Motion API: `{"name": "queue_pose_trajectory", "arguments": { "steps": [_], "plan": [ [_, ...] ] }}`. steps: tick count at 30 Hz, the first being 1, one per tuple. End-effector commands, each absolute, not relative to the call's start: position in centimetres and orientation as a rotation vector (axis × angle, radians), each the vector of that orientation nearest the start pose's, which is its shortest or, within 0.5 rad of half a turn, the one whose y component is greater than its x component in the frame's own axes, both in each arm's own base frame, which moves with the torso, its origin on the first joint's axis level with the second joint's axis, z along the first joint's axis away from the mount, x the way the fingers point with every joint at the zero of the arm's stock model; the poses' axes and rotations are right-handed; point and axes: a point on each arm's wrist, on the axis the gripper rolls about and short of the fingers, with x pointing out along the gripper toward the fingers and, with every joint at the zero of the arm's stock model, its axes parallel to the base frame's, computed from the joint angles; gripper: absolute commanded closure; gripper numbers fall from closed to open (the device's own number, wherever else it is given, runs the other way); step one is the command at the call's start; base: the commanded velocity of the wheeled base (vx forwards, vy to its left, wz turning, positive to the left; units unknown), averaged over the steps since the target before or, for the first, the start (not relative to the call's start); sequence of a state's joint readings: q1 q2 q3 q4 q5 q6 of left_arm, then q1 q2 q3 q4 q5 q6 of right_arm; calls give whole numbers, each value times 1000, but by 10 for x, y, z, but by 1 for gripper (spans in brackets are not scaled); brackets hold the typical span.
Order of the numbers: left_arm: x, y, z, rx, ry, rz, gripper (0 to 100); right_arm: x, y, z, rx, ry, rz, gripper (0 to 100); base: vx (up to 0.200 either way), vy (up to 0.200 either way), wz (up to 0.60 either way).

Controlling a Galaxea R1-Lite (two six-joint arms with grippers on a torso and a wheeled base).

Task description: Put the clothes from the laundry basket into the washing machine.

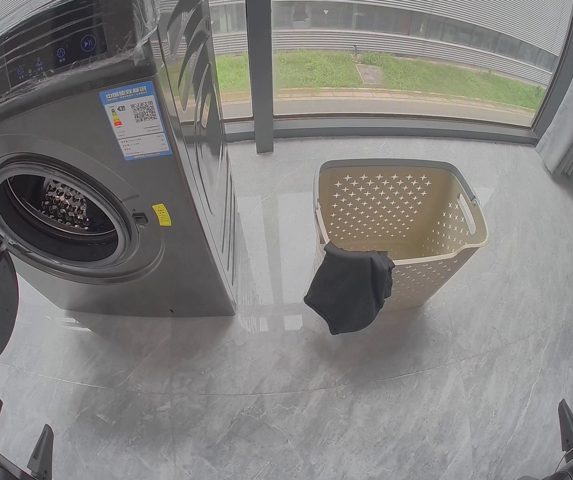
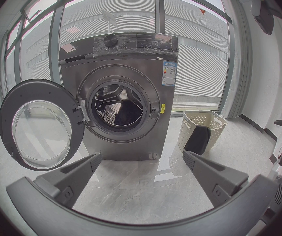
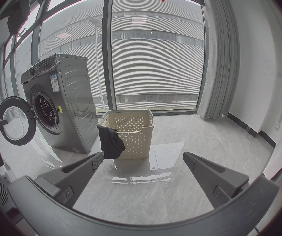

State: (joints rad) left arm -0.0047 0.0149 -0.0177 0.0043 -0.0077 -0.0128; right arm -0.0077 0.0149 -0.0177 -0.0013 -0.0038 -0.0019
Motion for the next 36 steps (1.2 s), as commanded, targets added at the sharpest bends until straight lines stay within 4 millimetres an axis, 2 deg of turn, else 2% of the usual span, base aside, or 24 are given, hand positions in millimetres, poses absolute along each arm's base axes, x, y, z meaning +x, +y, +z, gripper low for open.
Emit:
{"name": "queue_pose_trajectory", "arguments": {
  "steps": [1,5,6,10,16,21,25,29,30,36],
  "plan": [
    [-23,0,75,-14,5,-12,0,-23,0,80,-3,-23,-8,0,0,0,0],
    [-23,0,75,-14,5,-14,0,-34,0,117,-6,-170,-11,0,0,-50,0],
    [-23,0,75,-14,5,-12,0,-34,0,117,-6,-169,-11,0,0,-200,0],
    [-23,0,76,-12,3,-14,0,-25,1,116,-8,26,61,0,0,-200,0],
    [-23,0,76,-11,3,-14,0,14,4,131,16,265,195,0,0,-200,0],
    [-23,0,76,-5,3,-15,0,65,7,149,49,369,323,0,0,0,0],
    [-23,0,76,-2,3,-17,0,99,16,148,53,423,407,0,0,0,0],
    [-23,0,75,-2,5,-18,0,117,32,146,80,452,474,0,50,0,0],
    [-23,0,75,-2,5,-18,0,125,42,148,93,458,490,0,200,0,0],
    [-23,0,75,-5,5,-18,0,139,74,143,158,515,486,0,200,0,0]
  ]
}}
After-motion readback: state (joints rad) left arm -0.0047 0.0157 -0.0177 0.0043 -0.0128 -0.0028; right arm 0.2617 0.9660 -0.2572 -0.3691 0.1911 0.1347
